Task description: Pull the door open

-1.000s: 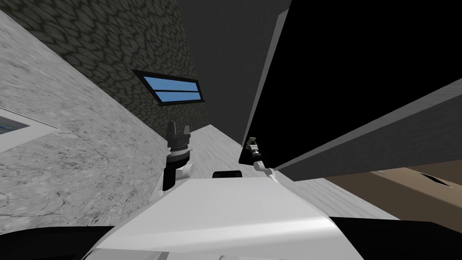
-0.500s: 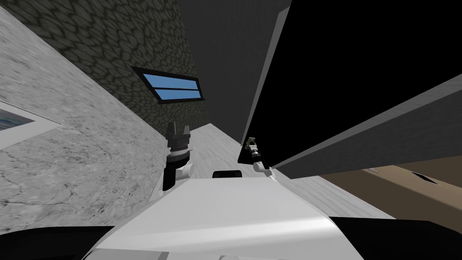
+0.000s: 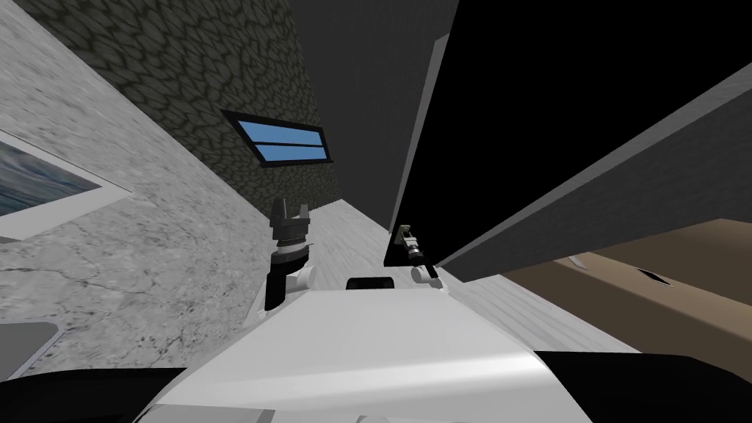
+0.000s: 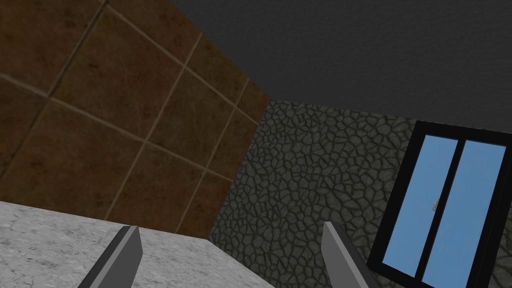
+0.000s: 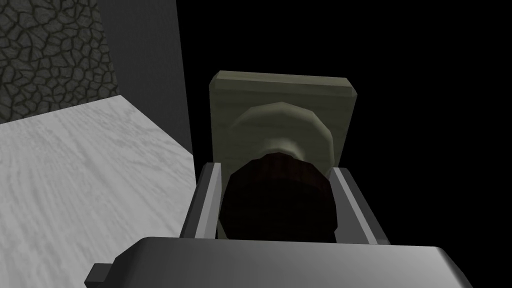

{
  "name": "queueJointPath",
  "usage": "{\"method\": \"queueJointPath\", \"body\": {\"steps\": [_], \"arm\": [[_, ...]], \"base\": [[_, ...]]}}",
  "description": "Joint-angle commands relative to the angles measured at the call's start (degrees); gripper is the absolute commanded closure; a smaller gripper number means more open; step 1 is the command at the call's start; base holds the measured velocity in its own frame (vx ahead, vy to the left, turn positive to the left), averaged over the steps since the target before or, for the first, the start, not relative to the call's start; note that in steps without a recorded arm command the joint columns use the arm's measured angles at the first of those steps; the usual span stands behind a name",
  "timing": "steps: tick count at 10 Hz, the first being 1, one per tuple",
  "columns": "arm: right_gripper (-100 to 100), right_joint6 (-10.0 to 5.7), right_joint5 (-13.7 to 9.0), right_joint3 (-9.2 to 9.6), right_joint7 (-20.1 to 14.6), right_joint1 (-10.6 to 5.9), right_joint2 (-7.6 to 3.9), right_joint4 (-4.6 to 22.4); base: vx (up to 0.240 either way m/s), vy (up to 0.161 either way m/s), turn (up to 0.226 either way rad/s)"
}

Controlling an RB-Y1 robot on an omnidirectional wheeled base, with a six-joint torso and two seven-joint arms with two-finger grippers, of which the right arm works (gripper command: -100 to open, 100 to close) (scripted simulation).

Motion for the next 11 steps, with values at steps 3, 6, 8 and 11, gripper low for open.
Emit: {"method": "queueJointPath", "body": {"steps": [3, 6, 8, 11], "arm": [[100, -0.21, 0.03, 0.54, -0.35, 0.51, -0.32, -0.14], [100, -0.63, -0.03, 0.57, -0.65, 1.04, -0.79, -0.41], [100, -1.1, -0.09, 0.6, -0.96, 1.65, -1.32, -0.67], [100, -1.36, -0.11, 0.61, -1.13, 1.99, -1.63, -0.81]], "base": [[-0.069, -0.027, 0.034], [0.157, 0.061, 0.085], [0.162, 0.089, 0.185], [0.083, 0.021, 0.039]]}}
